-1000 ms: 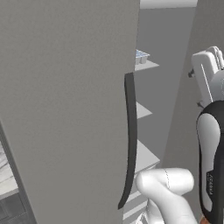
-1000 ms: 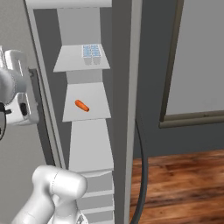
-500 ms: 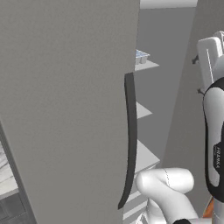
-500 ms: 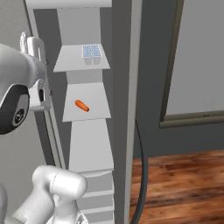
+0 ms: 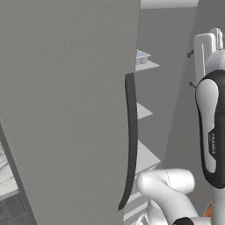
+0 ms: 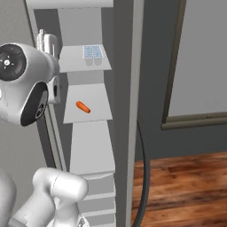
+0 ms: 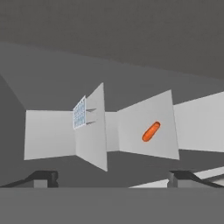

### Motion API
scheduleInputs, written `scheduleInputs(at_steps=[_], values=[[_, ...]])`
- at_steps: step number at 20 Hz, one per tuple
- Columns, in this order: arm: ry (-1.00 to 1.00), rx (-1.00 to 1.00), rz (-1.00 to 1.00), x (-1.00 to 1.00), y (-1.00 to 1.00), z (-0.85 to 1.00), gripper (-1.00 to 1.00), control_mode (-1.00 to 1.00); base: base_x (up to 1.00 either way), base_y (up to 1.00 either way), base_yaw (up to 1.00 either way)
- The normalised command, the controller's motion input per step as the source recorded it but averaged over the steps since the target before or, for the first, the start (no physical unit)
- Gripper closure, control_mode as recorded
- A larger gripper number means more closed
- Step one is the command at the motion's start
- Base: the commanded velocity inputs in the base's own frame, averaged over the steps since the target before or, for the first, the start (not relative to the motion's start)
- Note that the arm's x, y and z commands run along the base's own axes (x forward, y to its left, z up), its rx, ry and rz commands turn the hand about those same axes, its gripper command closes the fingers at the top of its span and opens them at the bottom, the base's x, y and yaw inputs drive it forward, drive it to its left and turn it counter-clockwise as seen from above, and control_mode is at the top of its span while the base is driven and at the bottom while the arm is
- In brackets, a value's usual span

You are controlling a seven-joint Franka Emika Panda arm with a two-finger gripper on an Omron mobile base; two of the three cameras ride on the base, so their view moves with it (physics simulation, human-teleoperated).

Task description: Open the freezer door, pick up the ice cube tray from the freezer, and place it on the dining counter.

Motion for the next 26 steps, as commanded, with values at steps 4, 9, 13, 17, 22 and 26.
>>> scheduleInputs(at_steps=[4,9,13,17,22,26], values=[[-0.02,0.07,0.0,0.35,-0.04,-0.01,-1.0,-1.0,0.0,0.0,0.0],[0.0,0.07,0.02,0.36,-0.11,0.0,-1.0,-1.0,0.0,0.0,0.0],[0.0,0.06,0.05,0.38,-0.06,-0.01,-1.0,-1.0,0.0,0.0,0.0],[0.0,0.02,0.04,0.34,0.0,-0.06,-1.0,-1.0,0.0,0.0,0.0],[0.0,0.0,0.02,0.36,0.0,-0.12,-1.0,-1.0,0.0,0.0,0.0],[0.0,0.0,0.0,0.35,0.0,-0.09,-1.0,-1.0,0.0,0.0,0.0]])
